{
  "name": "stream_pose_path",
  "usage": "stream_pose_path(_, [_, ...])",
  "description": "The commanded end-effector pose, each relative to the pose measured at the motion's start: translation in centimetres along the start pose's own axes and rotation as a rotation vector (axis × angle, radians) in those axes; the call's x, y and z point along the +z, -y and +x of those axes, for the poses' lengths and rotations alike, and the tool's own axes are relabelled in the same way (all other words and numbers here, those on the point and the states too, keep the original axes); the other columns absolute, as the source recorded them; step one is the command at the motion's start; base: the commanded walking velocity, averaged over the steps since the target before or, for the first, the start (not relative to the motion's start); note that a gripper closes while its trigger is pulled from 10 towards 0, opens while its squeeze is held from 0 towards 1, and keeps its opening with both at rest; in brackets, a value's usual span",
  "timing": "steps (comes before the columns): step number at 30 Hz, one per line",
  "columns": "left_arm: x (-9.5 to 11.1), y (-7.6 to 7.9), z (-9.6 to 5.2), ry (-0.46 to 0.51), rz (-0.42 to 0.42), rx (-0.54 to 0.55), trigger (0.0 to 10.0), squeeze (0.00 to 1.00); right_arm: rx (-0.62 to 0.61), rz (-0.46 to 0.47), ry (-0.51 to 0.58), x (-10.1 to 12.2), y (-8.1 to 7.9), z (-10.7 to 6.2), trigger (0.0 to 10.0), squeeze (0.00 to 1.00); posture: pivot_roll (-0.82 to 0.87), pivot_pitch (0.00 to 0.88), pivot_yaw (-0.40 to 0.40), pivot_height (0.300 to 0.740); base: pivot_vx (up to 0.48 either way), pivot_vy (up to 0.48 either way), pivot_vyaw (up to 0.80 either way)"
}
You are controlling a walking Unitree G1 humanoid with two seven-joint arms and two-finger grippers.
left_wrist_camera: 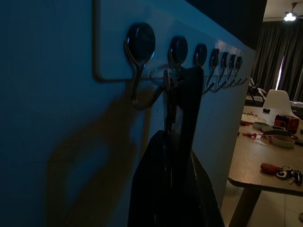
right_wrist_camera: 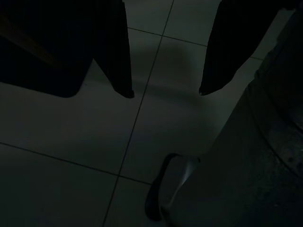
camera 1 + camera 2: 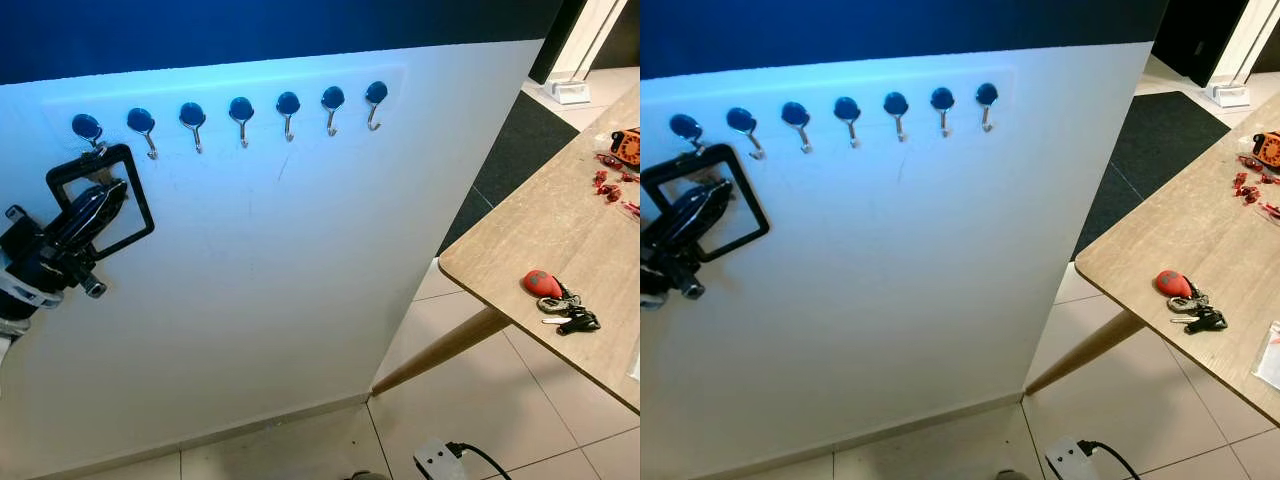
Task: Hang keys on a hook
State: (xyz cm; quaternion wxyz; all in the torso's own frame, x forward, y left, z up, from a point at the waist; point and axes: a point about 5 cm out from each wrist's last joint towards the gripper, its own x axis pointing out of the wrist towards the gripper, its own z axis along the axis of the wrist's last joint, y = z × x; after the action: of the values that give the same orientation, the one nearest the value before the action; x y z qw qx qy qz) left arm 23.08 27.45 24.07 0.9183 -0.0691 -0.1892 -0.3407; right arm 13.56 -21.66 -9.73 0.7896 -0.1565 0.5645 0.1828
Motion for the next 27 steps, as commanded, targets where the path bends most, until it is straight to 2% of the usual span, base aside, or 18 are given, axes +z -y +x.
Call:
stream_pose_path(1, [-0.7,0.0,-0.4,-0.020,-0.031,0.014,10.0,0.00,0.004,0.009,-0.016,-0.5,-0.1,0.0,10.0,0.00,-0.02,0.087,-0.018,0.740,0.000,0.000,0.00])
stream_pose_path(17, [-1.8,-0.1,-1.4,-0.039,-0.048,0.037,10.0,0.00,0.002,0.002,-0.016,-0.4,0.1,-0.1,10.0,0.00,-0.02,0.083,-0.025,0.740,0.000,0.000,0.00])
stream_pose_path(23, [-1.4,-0.1,-1.4,-0.036,-0.032,0.030,10.0,0.00,0.006,0.000,-0.017,-0.5,0.0,-0.1,10.0,0.00,-0.02,0.082,-0.025,0.740,0.000,0.000,0.00])
stream_pose_path(27, [-0.3,0.1,-1.6,-0.040,0.003,-0.005,10.0,0.00,0.009,-0.001,-0.019,-0.5,-0.1,0.0,10.0,0.00,-0.01,0.081,-0.024,0.740,0.000,0.000,0.00])
